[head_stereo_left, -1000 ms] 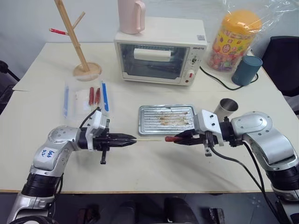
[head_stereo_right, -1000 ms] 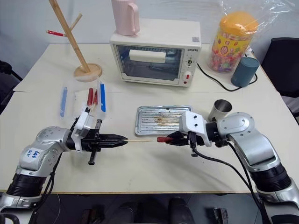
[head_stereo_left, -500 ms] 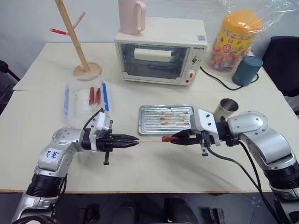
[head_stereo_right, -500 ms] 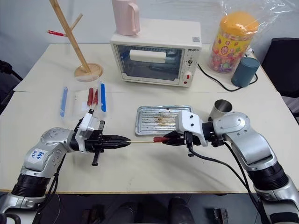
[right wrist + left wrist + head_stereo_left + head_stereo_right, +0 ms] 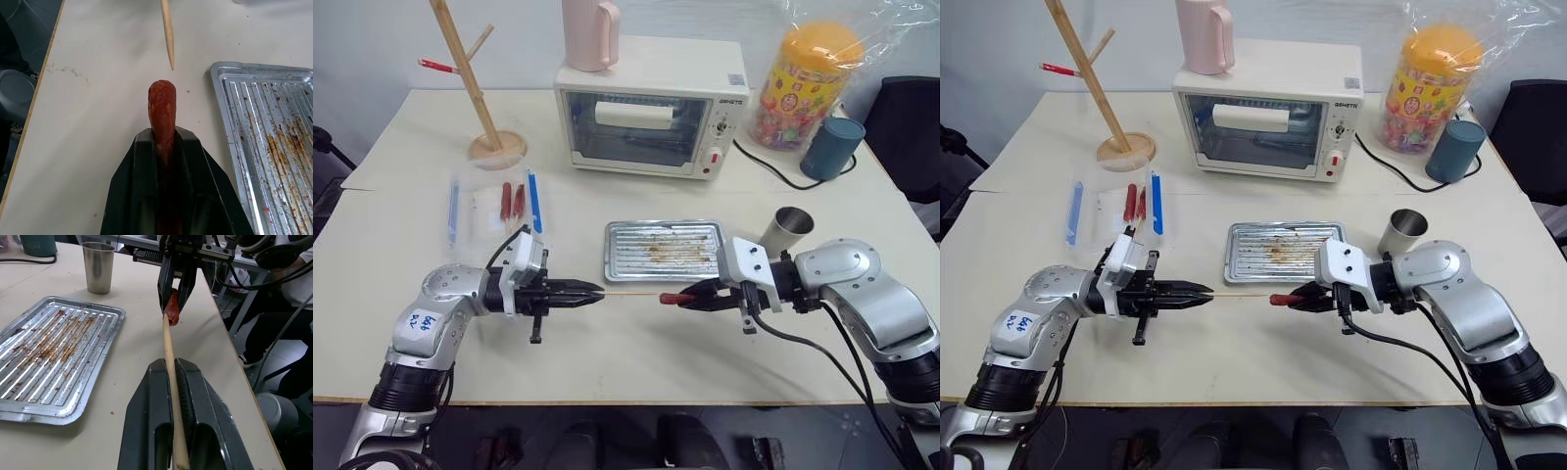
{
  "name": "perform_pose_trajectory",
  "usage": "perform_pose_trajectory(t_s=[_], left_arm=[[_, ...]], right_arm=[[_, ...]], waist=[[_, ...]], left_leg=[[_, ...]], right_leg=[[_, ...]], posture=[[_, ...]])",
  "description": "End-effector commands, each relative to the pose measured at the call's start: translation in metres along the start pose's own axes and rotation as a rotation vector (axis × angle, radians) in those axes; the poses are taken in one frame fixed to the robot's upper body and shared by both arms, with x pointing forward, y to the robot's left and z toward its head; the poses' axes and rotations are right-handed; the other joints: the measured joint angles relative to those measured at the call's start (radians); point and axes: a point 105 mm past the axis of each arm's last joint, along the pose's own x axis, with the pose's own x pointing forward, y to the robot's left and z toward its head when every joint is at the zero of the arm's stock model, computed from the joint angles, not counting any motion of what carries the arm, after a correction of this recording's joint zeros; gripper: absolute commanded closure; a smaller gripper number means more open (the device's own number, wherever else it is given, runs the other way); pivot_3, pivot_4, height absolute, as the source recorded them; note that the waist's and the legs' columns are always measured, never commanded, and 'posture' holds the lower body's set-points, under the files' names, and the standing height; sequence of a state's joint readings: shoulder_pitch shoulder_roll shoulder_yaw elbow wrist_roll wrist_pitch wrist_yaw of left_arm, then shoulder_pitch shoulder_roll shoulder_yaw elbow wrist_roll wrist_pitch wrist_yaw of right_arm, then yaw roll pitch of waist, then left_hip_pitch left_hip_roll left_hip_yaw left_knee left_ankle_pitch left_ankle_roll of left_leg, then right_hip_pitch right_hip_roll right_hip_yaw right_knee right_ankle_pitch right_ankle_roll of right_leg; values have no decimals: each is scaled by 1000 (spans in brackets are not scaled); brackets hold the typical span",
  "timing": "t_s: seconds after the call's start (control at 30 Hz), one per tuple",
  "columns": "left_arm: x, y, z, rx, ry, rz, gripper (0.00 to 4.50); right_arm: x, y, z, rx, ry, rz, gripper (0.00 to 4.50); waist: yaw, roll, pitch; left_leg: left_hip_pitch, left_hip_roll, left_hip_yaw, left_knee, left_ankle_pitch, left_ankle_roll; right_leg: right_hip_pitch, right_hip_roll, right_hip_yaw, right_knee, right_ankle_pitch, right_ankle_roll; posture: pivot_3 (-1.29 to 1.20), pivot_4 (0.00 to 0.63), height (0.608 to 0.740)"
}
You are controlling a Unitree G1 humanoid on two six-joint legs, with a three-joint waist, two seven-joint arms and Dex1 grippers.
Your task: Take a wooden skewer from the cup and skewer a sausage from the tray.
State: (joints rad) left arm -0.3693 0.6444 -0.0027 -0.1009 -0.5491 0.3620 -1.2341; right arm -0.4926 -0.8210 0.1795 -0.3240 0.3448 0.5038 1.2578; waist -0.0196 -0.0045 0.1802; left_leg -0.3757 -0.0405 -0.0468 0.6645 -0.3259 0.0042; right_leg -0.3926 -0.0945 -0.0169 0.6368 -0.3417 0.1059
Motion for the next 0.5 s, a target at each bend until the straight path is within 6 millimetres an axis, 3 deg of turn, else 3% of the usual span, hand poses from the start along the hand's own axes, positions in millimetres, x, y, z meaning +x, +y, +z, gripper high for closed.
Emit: perform_pose_trajectory(t_s=[0.03, 0.5], left_arm=[[0, 2, 7, 26, -14, 7, 4500], [2, 2, 1, 14, 2, 6, 4500]], right_arm=[[-4, 0, 11, -40, -28, -3, 4085], [-2, 0, 19, -41, -55, 0, 4085]], waist=[[0, 0, 0], [4, 0, 0]], left_leg=[[0, 0, 0, 0, 0, 0], [0, 0, 0, 0, 0, 0]], right_leg=[[0, 0, 0, 0, 0, 0], [0, 0, 0, 0, 0, 0]], posture=[[0, 150, 740], [0, 150, 740]])
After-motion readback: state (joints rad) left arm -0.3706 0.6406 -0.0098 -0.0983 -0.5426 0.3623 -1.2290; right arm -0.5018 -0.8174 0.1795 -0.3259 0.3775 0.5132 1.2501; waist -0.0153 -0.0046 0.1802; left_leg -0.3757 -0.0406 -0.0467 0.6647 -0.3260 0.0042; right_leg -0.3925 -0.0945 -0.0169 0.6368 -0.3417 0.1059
